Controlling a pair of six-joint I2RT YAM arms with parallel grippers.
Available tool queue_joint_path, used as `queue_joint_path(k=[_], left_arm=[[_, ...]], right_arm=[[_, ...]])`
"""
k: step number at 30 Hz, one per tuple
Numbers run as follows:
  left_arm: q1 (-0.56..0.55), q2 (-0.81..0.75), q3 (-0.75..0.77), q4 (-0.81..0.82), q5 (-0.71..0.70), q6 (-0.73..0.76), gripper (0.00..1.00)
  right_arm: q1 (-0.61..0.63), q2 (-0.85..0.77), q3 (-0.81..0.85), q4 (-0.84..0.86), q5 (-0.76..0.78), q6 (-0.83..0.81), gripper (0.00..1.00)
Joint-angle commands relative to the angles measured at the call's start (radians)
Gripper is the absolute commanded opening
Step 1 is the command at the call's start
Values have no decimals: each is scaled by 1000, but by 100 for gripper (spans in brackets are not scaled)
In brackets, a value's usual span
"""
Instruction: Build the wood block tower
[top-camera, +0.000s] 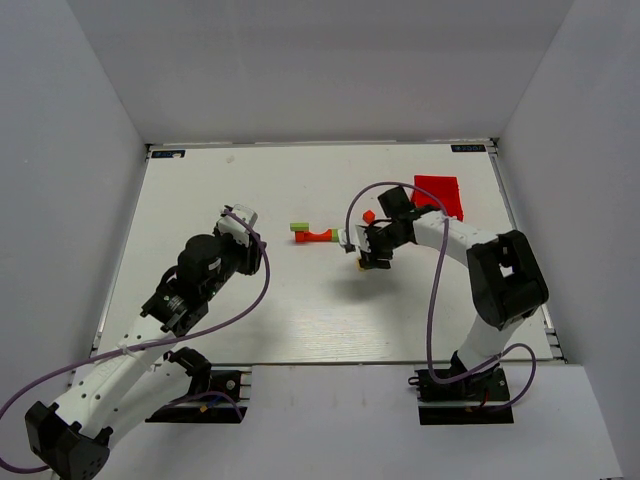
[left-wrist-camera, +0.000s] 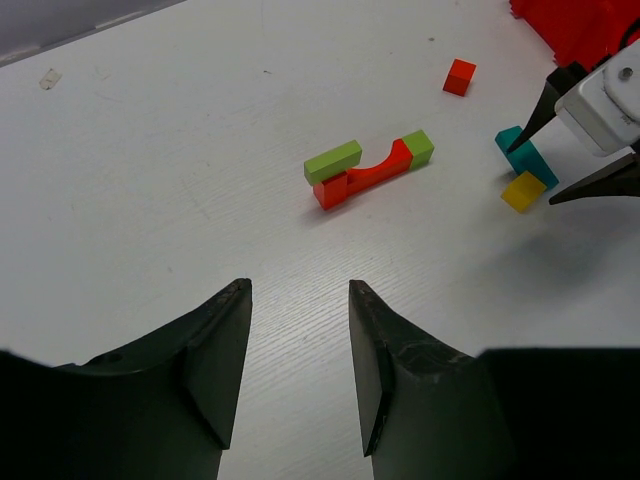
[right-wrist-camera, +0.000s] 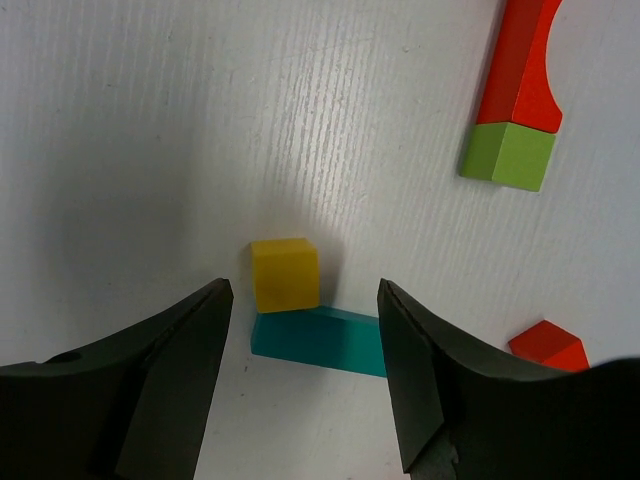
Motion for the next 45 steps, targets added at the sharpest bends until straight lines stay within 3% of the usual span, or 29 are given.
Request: queue_joint_path(k=[1, 11, 14, 18, 19, 20, 23, 29, 38, 45], left_arm=[[2, -5, 7, 0, 13, -1, 54], [2, -5, 7, 0, 13, -1, 54], [2, -5, 7, 0, 13, -1, 54], [2, -5, 7, 0, 13, -1, 54], [2, -5, 7, 0, 13, -1, 54], [2, -5, 7, 0, 13, -1, 54], [2, -5, 7, 0, 13, -1, 54], [2, -5, 7, 0, 13, -1, 54], [2, 4, 7, 0, 13, -1, 54], [2, 4, 7, 0, 4, -1, 54]], right_arm=[[-4, 27, 58, -14, -5, -9, 66], [-5, 91, 87, -11, 21, 17, 65], [-2, 94, 91, -23, 17, 14, 60], [-2, 114, 128, -69, 10, 17, 41], [-4, 120, 142, -78, 3, 20, 26], [-2, 122, 157, -96, -3, 30, 20], [-1, 103, 171, -103, -34, 56, 9], [1, 59, 200, -51, -94, 132, 7], [16, 94, 231, 93, 3, 294, 7], [39, 181, 387, 23, 47, 330, 7]])
